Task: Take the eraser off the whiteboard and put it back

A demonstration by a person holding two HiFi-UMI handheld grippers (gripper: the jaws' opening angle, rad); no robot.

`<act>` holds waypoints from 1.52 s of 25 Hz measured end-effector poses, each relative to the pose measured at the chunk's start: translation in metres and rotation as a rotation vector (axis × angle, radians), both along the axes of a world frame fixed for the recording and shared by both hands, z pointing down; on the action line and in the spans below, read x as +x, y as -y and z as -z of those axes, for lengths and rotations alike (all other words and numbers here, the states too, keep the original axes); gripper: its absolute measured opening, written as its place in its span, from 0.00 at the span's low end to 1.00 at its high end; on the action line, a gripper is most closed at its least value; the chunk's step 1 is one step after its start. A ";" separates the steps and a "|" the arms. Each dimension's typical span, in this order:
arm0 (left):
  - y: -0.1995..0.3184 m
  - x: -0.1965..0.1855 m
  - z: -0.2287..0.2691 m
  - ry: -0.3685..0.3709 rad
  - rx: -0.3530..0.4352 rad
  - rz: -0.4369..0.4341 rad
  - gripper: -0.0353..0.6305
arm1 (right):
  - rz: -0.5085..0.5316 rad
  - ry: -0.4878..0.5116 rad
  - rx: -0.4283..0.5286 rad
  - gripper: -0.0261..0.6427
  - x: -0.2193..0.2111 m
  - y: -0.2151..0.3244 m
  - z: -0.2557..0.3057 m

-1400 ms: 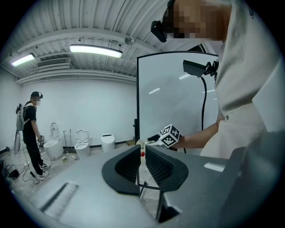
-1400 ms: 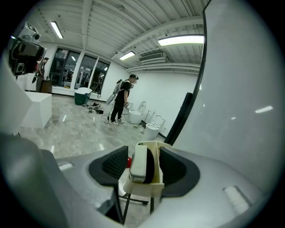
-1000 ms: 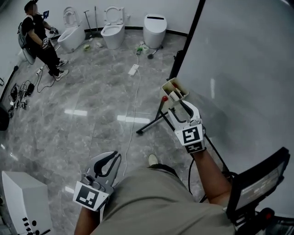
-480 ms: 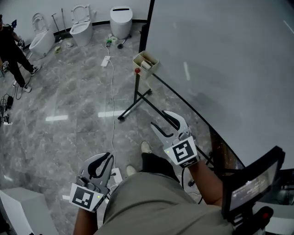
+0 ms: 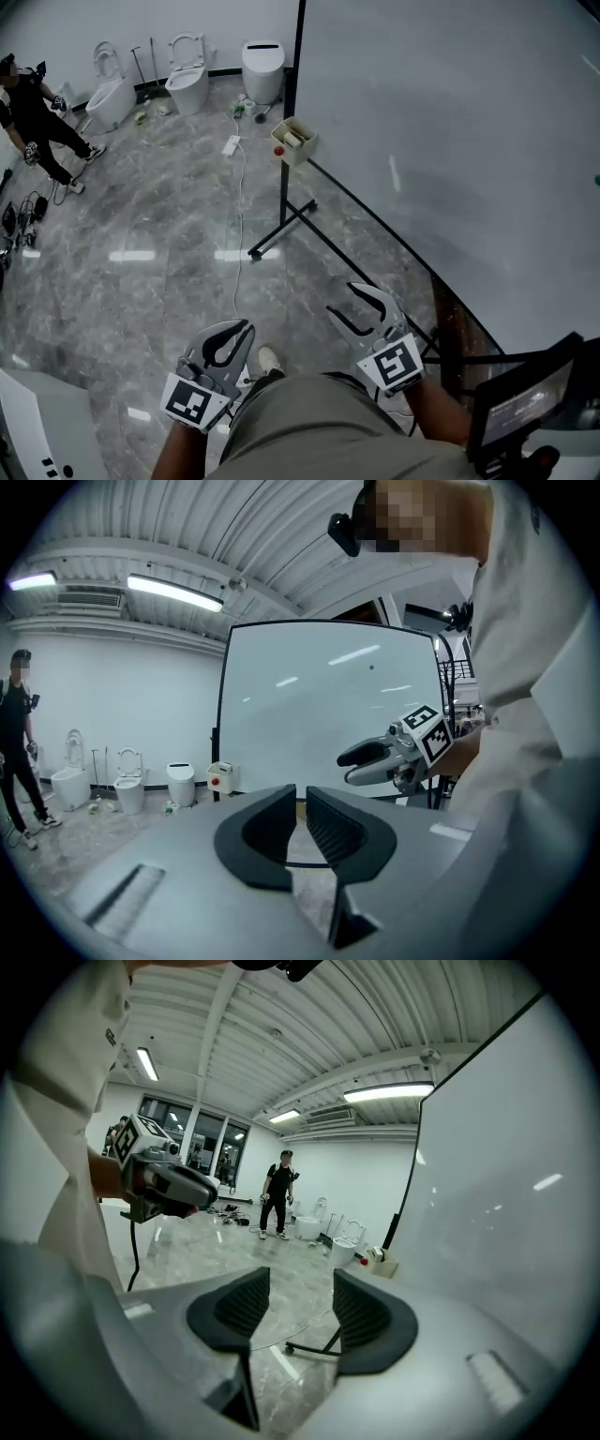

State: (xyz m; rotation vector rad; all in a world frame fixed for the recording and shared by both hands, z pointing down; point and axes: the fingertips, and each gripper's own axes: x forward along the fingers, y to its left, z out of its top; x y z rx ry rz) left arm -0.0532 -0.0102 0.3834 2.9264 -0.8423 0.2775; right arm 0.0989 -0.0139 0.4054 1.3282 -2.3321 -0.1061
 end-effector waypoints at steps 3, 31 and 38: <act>-0.035 0.024 0.009 0.006 0.012 0.022 0.11 | -0.011 0.024 0.004 0.36 0.030 -0.054 0.005; -0.234 0.000 0.033 0.024 0.044 -0.091 0.11 | -0.099 0.143 0.007 0.35 0.011 -0.265 0.020; -0.248 -0.054 0.030 0.013 0.040 -0.142 0.11 | -0.112 0.160 0.039 0.35 -0.062 -0.277 0.037</act>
